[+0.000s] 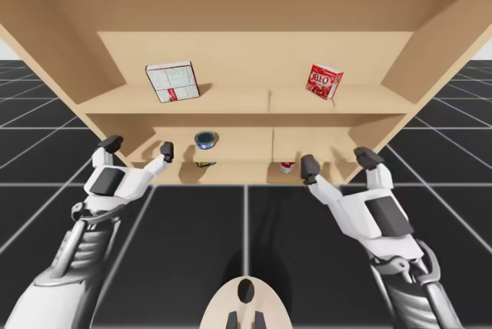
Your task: Find the tomato soup can on the shelf and bring it to me.
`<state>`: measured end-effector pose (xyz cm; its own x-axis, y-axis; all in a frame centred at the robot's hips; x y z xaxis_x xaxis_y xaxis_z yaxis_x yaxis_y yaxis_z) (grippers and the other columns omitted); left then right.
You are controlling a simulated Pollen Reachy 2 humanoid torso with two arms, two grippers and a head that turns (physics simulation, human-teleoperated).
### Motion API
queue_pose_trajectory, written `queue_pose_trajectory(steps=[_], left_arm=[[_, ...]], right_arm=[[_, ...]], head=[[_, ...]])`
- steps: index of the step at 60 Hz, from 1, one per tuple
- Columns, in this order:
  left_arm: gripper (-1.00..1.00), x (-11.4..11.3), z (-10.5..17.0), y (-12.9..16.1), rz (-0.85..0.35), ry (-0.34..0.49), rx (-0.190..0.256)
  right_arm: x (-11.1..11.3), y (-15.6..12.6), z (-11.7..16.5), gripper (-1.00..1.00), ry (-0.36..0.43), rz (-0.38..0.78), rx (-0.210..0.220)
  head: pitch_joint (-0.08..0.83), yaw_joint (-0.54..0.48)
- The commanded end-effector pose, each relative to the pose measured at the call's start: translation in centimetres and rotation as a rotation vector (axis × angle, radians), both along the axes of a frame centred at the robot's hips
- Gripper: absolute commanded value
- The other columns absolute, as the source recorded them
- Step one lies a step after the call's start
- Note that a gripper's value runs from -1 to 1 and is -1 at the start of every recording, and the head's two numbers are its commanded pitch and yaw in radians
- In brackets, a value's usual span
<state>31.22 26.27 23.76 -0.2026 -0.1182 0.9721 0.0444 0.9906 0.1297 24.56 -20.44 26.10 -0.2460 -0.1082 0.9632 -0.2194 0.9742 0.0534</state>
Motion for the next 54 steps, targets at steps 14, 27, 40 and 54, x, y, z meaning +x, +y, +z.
queue_pose_trajectory(steps=[14, 27, 40, 54], left_arm=[[-1.0, 0.0, 0.0, 0.1, -0.003, -0.001, 0.0], [-1.0, 0.0, -0.1, -0.2, -0.004, -0.001, 0.011], [-1.0, 0.0, -0.2, -0.3, 0.0, 0.0, 0.014], [-1.0, 0.1, -0.2, -0.3, 0.003, 0.002, 0.016]], right_arm=[[-2.5, 0.9, -6.3, -1.0, 0.145, 0.102, 0.045], [1.6, 1.0, -9.8, -1.0, 0.239, 0.109, 0.031], [6.0, 1.5, -10.8, -1.0, 0.297, 0.09, -0.024], [10.7, 2.1, -12.5, -1.0, 0.351, 0.055, -0.048]], head=[[0.567, -0.2], [0.571, -0.21], [0.575, -0.21], [0.576, -0.21]])
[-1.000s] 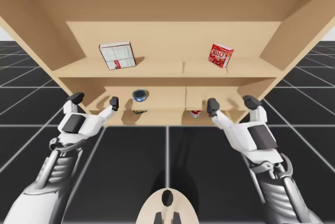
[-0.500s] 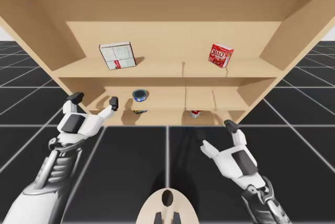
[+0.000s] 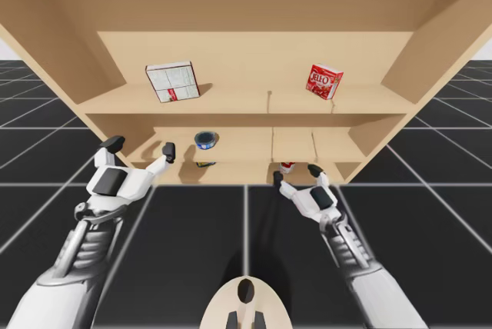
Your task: Find the tomato soup can on the shelf and bring it to me.
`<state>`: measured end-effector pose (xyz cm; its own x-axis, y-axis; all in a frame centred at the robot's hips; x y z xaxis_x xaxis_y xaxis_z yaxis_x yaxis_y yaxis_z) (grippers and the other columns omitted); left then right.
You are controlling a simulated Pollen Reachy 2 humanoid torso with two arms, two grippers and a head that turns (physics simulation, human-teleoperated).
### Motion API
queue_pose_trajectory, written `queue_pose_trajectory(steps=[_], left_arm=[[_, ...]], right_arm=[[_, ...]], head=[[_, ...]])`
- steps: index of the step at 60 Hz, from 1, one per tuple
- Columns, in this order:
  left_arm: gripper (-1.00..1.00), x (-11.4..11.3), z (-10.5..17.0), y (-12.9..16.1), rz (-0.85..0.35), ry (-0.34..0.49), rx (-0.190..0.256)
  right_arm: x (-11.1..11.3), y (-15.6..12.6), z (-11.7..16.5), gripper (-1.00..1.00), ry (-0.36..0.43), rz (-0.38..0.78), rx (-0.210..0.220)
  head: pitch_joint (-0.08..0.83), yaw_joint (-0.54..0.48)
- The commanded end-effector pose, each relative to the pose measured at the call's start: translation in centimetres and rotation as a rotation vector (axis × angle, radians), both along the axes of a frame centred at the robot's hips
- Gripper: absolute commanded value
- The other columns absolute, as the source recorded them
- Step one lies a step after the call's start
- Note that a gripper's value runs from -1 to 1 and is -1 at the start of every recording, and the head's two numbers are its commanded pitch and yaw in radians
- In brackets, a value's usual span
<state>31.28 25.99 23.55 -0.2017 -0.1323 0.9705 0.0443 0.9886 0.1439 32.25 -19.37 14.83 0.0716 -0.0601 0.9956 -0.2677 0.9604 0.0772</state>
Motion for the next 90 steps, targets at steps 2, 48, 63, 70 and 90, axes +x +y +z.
queue_pose_trajectory(steps=[2, 48, 63, 70, 90], left_arm=[[-1.0, 0.0, 0.0, 0.0, 0.004, 0.002, 0.002], [-1.0, 0.2, -0.2, -0.1, 0.005, 0.011, 0.008], [-1.0, 0.2, -0.2, -0.2, 0.006, 0.006, 0.009], [-1.0, 0.2, -0.2, -0.2, 0.006, 0.007, 0.01], [-1.0, 0.2, -0.2, -0.2, 0.006, 0.006, 0.01]], right_arm=[[3.9, 1.1, -1.5, -1.0, 0.046, -0.026, -0.001], [7.1, 3.1, -3.8, 1.0, 0.137, 0.022, -0.004], [6.5, 2.1, -0.2, 1.0, -0.038, -0.018, 0.005], [5.5, 1.7, 0.9, 1.0, -0.074, -0.026, -0.007], [-0.2, 0.8, -0.5, 1.0, -0.014, -0.009, 0.005]], head=[[0.579, -0.21], [0.581, -0.21], [0.582, -0.21], [0.58, -0.21], [0.577, -0.22]])
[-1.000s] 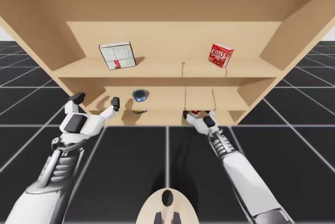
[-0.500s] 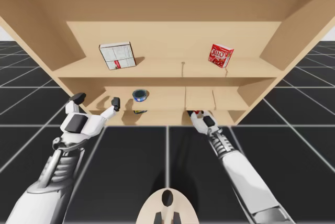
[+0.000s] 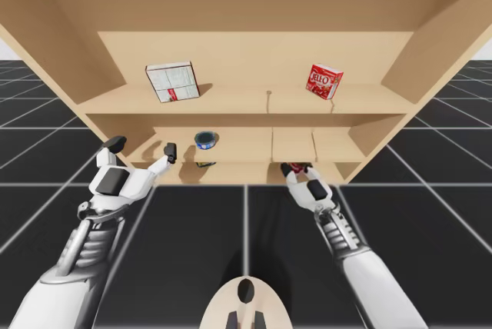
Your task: Find the tomato soup can on the shelf and bring it to me.
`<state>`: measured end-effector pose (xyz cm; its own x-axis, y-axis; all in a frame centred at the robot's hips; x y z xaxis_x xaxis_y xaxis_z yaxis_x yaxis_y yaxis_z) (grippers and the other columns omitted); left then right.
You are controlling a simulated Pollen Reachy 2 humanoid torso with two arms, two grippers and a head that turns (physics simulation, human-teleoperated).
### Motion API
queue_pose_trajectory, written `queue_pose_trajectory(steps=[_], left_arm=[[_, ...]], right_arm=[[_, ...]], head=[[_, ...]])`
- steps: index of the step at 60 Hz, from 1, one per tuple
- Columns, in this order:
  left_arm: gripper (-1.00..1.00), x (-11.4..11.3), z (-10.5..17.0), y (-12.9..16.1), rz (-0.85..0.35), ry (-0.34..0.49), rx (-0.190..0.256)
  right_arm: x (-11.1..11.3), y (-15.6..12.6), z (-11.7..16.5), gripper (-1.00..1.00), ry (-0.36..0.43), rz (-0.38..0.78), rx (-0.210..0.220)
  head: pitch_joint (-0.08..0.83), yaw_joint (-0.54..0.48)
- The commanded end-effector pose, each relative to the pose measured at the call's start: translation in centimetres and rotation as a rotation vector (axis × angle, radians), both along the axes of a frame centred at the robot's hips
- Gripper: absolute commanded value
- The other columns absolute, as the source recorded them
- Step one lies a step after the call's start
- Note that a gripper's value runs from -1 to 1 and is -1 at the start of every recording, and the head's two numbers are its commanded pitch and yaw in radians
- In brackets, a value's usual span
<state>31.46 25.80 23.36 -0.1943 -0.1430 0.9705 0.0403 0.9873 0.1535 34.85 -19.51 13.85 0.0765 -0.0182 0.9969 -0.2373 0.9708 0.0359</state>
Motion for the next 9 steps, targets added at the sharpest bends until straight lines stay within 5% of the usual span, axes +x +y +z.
queue_pose_trajectory(steps=[1, 9], left_arm=[[-1.0, 0.0, 0.0, 0.0, 0.001, -0.002, 0.0], [-1.0, 0.0, 0.1, 0.0, 0.001, -0.002, -0.001]], right_arm=[[-3.6, 1.0, 0.3, 1.0, -0.022, 0.033, 0.043], [-9.0, 0.2, 0.2, 1.0, -0.035, 0.061, 0.007]], head=[[0.576, -0.22], [0.579, -0.21]])
